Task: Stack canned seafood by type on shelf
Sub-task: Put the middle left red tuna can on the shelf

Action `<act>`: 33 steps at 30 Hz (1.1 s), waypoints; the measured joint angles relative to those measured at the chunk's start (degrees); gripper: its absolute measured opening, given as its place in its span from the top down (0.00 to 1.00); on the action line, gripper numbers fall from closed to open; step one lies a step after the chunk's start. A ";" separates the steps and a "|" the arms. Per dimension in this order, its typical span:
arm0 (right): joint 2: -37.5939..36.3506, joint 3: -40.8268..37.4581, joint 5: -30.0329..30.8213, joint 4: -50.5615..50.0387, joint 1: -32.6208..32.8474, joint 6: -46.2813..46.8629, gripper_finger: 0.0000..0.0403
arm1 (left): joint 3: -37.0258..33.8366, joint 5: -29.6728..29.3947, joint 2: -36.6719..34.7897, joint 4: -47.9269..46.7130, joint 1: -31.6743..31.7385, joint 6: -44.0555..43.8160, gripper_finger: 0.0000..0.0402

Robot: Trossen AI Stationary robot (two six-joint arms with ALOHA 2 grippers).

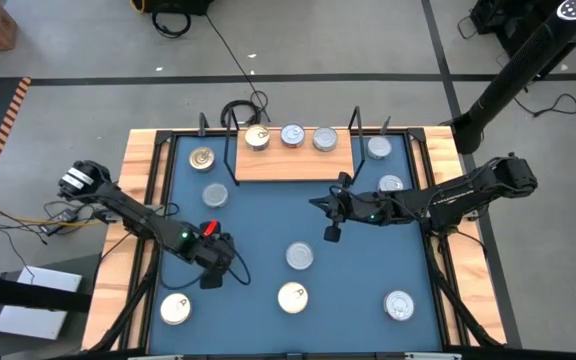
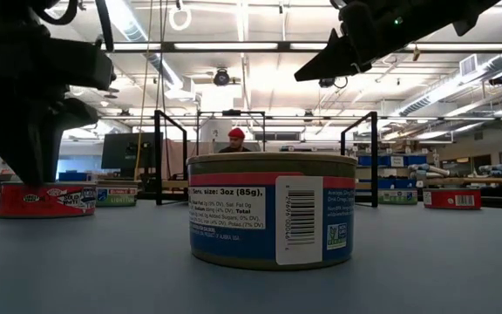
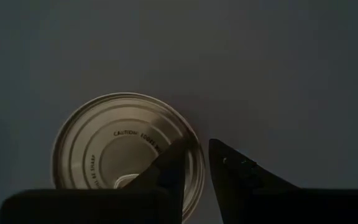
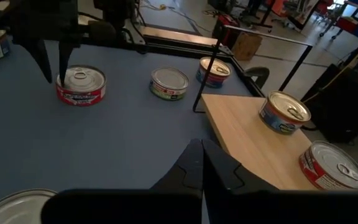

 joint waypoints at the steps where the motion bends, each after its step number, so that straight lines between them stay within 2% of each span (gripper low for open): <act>1: 0.00 0.00 -0.01 -0.02 0.00 0.03 0.98 | 0.01 0.04 0.56 0.14 0.00 0.00 0.81; 8: 0.00 0.00 -0.02 -0.02 0.00 0.07 0.98 | 0.28 -0.13 2.20 0.11 0.00 0.00 0.82; 15: 0.00 0.00 -0.02 0.00 0.00 0.03 0.98 | 0.22 -0.45 2.31 0.52 0.00 0.03 0.96; 19: 0.00 0.00 -0.02 0.00 0.00 0.05 0.98 | 0.47 -2.62 2.42 -0.06 0.17 0.73 0.99; 25: 0.00 0.00 -0.13 0.01 0.04 0.05 0.98 | 5.29 -2.19 2.56 -3.12 0.92 5.20 0.99; 33: 0.00 0.02 -4.33 0.00 0.04 0.48 0.98 | 12.15 -1.07 2.56 -4.89 4.02 12.32 1.00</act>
